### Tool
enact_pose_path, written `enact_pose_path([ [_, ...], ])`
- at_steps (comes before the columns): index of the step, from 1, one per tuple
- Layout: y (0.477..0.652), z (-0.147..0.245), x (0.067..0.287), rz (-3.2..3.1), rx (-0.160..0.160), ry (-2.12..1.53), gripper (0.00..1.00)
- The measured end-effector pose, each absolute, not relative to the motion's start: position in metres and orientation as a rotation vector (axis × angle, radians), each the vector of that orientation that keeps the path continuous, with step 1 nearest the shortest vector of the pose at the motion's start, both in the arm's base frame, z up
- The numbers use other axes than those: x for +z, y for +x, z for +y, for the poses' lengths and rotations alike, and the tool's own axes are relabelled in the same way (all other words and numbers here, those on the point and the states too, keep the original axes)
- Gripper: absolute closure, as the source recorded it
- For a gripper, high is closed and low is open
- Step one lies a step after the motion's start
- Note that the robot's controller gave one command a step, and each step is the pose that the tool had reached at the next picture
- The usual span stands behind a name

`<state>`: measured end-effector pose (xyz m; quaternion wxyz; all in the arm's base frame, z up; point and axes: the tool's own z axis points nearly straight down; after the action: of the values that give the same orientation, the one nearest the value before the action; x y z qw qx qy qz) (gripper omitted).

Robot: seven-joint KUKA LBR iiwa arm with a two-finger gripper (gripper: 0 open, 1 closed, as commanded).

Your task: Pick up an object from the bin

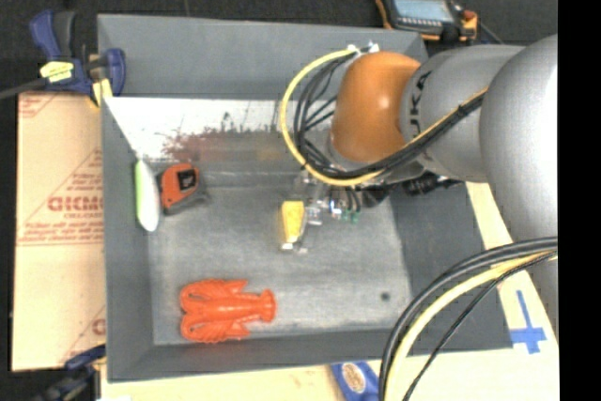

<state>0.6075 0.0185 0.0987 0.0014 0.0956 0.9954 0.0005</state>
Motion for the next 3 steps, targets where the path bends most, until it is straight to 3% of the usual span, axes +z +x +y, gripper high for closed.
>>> enact_pose_path([
  [1, 0.648, 0.02, 0.081, 3.133, 0.0, -0.071, 1.0],
  [2, 0.648, 0.02, 0.081, 3.133, 0.0, -0.07, 1.0],
  [3, 0.637, 0.01, 0.126, 3.144, -0.001, -0.079, 1.0],
])
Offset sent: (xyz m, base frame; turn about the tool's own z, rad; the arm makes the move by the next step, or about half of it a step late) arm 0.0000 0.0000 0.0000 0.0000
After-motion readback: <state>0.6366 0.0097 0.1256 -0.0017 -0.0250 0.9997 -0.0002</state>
